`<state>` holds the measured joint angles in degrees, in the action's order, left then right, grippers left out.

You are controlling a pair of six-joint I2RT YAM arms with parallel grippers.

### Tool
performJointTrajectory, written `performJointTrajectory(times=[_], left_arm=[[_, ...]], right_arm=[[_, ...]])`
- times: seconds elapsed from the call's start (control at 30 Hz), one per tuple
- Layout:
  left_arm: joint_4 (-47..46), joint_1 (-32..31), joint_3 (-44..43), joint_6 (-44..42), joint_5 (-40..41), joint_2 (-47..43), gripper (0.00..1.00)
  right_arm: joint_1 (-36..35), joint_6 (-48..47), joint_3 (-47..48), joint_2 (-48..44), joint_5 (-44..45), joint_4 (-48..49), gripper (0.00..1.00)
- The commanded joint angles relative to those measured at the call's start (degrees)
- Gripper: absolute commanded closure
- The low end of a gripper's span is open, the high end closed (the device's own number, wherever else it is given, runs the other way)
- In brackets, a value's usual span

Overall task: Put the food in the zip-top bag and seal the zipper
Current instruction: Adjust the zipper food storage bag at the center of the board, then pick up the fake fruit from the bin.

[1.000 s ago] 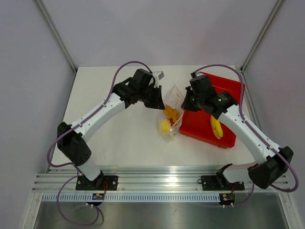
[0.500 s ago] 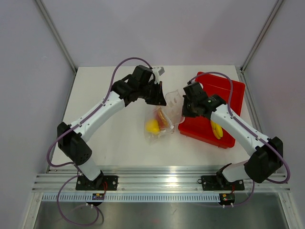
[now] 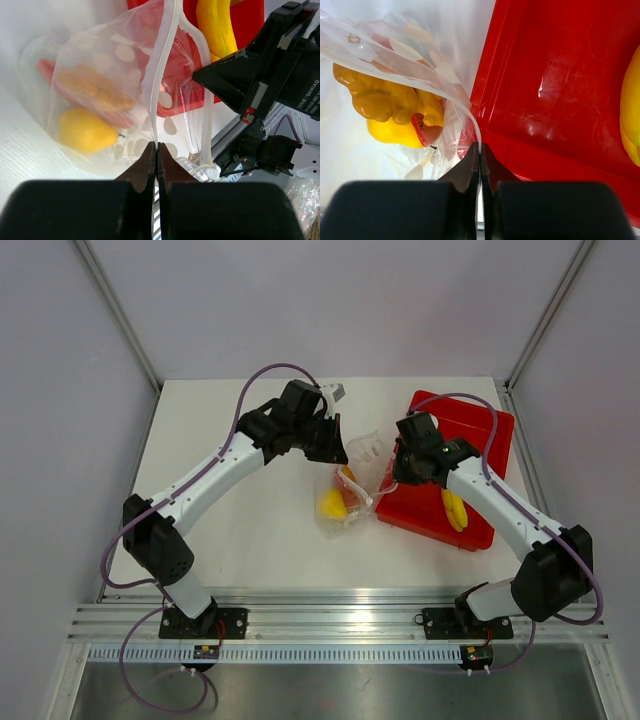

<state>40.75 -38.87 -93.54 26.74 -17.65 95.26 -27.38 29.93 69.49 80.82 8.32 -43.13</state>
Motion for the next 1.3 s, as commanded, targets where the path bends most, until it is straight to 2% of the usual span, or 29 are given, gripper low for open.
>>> performJointTrajectory(times=[0.0,0.03,0.07,0.13,0.17,0.2,0.27,0.3,0.4,0.43,0.53,0.63,0.77,0.83,0.9,0.93,1.07,1.27], left_arm=[[-3.92,0.29,-0.33,1.38,-0.80,1.67,1.00],[-4.01,0.20,-0.77,1.64,-1.07,2.11,1.00],[-4.01,0.03,-0.94,1.82,-1.25,2.38,1.00],[-4.36,-0.06,-0.60,2.17,-1.25,2.91,1.00],[-4.45,-0.24,-0.42,2.35,-0.81,3.00,1.00],[-4.45,-0.41,-0.51,2.18,-0.37,3.09,1.00],[-3.49,-0.59,-1.38,1.82,0.42,3.70,1.00],[-3.05,-0.59,-1.73,1.56,0.51,3.79,1.00],[-2.26,-0.59,-2.18,0.95,1.56,3.97,1.00],[-2.17,-0.59,-2.18,0.77,1.74,4.05,1.00],[-0.94,-0.59,-3.05,-0.11,1.57,5.02,1.00],[-1.11,-0.59,-3.32,-0.02,1.66,5.90,1.00],[-2.52,-0.68,-2.53,0.15,-0.10,5.99,1.00],[-2.08,-0.59,-2.61,-0.29,-0.11,5.81,1.00],[-1.56,-0.59,-2.62,-0.90,0.16,5.29,1.00],[-1.64,-0.59,-2.27,-0.99,0.16,5.11,1.00],[-1.82,-0.59,-1.56,-0.55,-0.63,4.84,1.00],[-2.26,-0.68,-1.65,0.33,-1.07,5.19,1.00]], right_arm=[[0.83,-1.10,-0.24,1.62,-0.14,2.18,0.92],[1.44,-1.10,-0.15,2.50,-0.40,2.09,0.88],[1.54,-1.10,0.03,2.68,-0.67,2.00,0.80],[1.54,-0.84,0.38,2.16,-2.24,2.00,0.76],[1.54,-0.84,0.90,1.80,-3.64,2.18,0.71],[1.45,-1.02,1.34,1.45,-6.62,1.92,0.53],[1.54,-1.19,3.61,0.57,-8.14,0.17,0.47],[1.54,-1.19,4.24,-0.04,-8.05,-0.19,0.40],[1.54,-1.19,5.74,-3.55,-7.53,-1.07,0.33],[1.54,-1.11,7.22,-5.04,-7.09,-1.86,0.22],[1.45,-1.46,9.25,-7.33,-2.97,-6.51,0.12],[2.23,-1.28,8.12,-10.31,6.43,-8.45,0.08],[9.95,-1.11,1.80,-13.66,9.09,-7.23,0.05],[16.61,-0.93,-2.84,-13.50,7.25,-6.27,0.04],[19.98,-0.84,-8.55,-13.40,7.85,-4.51,0.00],[23.04,-0.93,-10.67,-13.49,7.86,-1.20,0.01],[30.17,-1.63,-16.75,-11.74,0.84,5.42,0.01],[30.80,-2.25,-16.23,-5.06,-4.08,9.73,0.01]])
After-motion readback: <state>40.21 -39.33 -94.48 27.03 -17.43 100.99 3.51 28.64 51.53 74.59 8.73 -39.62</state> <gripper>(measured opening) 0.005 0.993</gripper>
